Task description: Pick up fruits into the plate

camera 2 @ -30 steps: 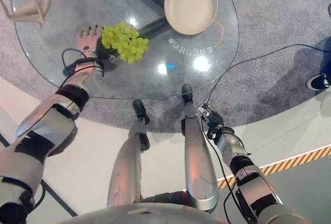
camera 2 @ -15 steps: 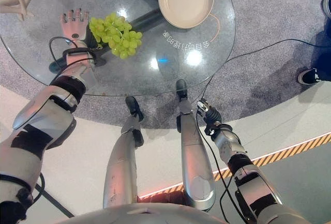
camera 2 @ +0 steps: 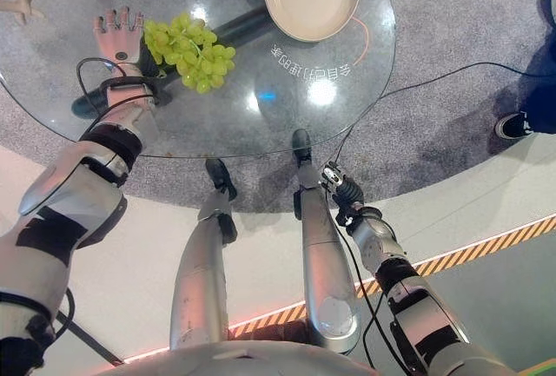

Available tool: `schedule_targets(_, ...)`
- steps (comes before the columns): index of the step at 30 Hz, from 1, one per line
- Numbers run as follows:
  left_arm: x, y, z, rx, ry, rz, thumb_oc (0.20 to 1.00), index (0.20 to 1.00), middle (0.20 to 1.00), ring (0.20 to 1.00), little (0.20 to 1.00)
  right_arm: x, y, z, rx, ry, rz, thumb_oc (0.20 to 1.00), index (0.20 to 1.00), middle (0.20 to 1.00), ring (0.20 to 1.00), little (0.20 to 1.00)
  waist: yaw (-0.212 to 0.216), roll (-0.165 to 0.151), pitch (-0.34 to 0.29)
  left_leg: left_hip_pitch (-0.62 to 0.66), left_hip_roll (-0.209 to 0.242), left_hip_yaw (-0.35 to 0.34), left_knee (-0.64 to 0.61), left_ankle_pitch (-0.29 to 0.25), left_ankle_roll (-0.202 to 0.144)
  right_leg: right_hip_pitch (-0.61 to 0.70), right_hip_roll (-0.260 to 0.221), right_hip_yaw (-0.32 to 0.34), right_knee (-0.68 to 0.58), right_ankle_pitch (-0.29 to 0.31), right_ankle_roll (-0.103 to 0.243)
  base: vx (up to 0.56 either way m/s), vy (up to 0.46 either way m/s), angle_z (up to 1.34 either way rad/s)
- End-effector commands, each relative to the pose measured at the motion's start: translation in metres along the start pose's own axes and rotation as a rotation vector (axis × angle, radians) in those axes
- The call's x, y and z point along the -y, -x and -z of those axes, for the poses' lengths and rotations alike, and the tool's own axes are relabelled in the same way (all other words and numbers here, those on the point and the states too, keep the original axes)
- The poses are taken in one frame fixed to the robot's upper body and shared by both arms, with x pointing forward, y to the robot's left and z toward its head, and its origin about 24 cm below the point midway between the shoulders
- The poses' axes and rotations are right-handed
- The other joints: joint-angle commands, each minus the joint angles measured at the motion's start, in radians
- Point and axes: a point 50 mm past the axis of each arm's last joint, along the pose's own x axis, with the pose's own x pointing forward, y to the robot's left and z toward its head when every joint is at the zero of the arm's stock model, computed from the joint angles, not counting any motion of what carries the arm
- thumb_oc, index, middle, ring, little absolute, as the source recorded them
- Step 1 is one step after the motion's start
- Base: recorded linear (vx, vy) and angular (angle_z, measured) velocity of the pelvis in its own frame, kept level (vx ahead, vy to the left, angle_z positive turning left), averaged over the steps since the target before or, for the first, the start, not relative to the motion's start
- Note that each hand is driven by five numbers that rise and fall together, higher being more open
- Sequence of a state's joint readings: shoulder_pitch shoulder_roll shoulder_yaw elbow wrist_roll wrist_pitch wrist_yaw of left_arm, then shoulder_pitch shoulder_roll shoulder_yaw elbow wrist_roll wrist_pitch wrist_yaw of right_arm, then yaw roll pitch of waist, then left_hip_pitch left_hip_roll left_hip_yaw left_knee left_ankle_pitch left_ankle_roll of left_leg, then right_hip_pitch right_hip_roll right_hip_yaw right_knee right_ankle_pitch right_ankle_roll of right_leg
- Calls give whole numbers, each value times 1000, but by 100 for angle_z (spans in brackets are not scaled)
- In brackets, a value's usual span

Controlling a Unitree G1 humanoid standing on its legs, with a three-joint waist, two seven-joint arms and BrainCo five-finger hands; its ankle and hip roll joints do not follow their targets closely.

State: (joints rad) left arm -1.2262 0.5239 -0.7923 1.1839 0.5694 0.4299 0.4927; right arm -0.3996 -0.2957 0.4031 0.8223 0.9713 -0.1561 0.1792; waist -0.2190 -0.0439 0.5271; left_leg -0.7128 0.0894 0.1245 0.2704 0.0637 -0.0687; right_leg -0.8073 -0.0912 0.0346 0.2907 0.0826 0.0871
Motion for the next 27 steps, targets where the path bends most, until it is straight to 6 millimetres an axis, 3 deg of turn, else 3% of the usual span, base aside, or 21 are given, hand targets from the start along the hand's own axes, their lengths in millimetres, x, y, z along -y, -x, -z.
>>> schedule_targets(1, -12, -10, 23, -64, -66, -51, 1000, 1000, 1000, 1000, 1000, -5, 9, 13, 7, -45, -28, 1000, 1000, 1000, 1000, 1000, 5, -27, -7, -3, -96, -6, 43, -85, 41, -8, 129, -25, 61, -49, -51, 0, 0, 0)
schedule_targets(7, -12, -11, 23, -69, -61, -47, 1000, 1000, 1000, 1000, 1000, -4, 10, 14, 10, -52, -30, 1000, 1000, 1000, 1000, 1000, 0, -29, -7, -21, -96, -5, 49, -85, 39, -25, 129, -26, 62, -45, -51, 0, 0, 0)
schedule_targets(8, -12, -11, 22, -63, -57, -40, 878, 878, 878, 878, 878, -4, 11, 15, 9, -52, -30, 1000, 1000, 1000, 1000, 1000, -1, -29, -7, -21, -96, -4, 49, -85, 39, -26, 129, -26, 63, -45, -51, 0, 0, 0)
schedule_targets(9, -11, -10, 21, -51, -51, -37, 200, 200, 200, 200, 200, -4, 11, 15, 11, -53, -30, 1000, 1000, 1000, 1000, 1000, -1, -29, -7, -23, -97, -5, 50, -86, 39, -29, 129, -26, 64, -45, -50, 0, 0, 0)
schedule_targets(27, -9, -9, 18, -41, -60, -23, 200, 200, 200, 200, 200, -2, 13, 15, 19, -68, -29, 1000, 1000, 1000, 1000, 1000, -2, -24, -7, -25, -100, -5, 47, -84, 39, -33, 127, -29, 62, -43, -52, 0, 0, 0)
